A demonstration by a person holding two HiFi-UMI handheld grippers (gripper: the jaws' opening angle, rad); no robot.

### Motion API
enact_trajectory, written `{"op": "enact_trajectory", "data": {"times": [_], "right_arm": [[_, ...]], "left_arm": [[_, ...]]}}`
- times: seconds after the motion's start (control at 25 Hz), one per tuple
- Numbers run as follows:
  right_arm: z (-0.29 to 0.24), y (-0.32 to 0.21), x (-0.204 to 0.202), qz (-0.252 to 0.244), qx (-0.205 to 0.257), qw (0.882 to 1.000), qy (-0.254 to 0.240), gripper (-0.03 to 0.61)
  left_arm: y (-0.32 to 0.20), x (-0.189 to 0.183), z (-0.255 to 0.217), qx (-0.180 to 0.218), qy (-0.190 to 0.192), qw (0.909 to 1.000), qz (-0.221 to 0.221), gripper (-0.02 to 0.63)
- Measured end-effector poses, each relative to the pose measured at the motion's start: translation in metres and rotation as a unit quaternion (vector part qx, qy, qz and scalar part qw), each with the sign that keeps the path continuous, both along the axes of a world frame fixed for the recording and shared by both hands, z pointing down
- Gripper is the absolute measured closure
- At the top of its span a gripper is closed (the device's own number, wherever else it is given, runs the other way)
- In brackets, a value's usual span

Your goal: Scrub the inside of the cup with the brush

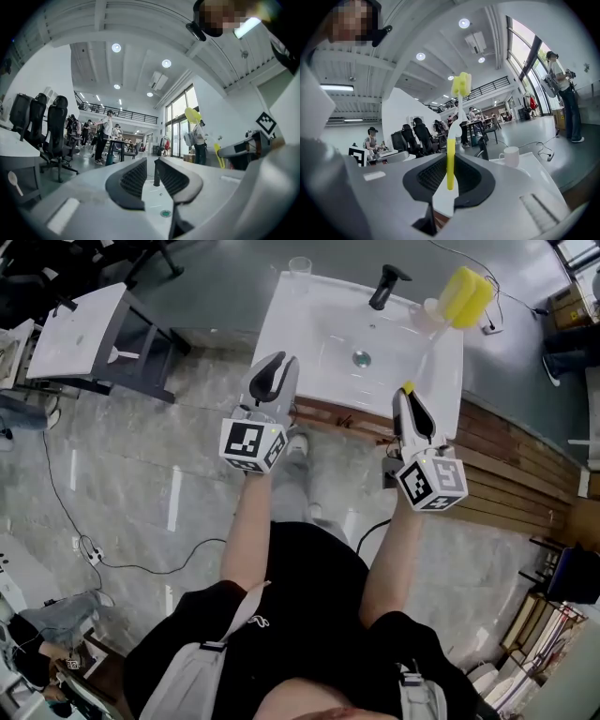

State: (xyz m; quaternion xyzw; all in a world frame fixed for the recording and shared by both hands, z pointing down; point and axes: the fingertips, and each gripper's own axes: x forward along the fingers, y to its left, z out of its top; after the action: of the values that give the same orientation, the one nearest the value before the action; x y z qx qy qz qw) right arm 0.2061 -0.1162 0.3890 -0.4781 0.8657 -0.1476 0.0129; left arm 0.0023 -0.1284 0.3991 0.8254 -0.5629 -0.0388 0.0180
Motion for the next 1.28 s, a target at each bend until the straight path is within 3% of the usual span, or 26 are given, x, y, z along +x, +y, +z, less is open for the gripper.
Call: {"op": "enact_trajectory", "data": {"times": [0.24, 0.72, 1.28], "right_arm": [[0.010, -0.033, -0.019, -0.012, -0.004, 1.000, 0.001, 0.528], [0.026, -0.095, -0.044, -0.010, -0.014, 1.000, 0.006, 0.528], [0.049, -0.152, -0.062, 0.007, -0.031, 0.999, 0.006, 0.528]], "left_arm": [[-0.048, -0.016, 0.021, -0.013, -0.025, 0.9996, -0.002, 0.448], [-0.145, -0.036, 0.073, -0.052, -0.019, 0.9980, 0.032, 0.339], [-0.242, -0.044, 0.118, -0.077, -0.040, 0.9942, 0.063, 0.299]]}}
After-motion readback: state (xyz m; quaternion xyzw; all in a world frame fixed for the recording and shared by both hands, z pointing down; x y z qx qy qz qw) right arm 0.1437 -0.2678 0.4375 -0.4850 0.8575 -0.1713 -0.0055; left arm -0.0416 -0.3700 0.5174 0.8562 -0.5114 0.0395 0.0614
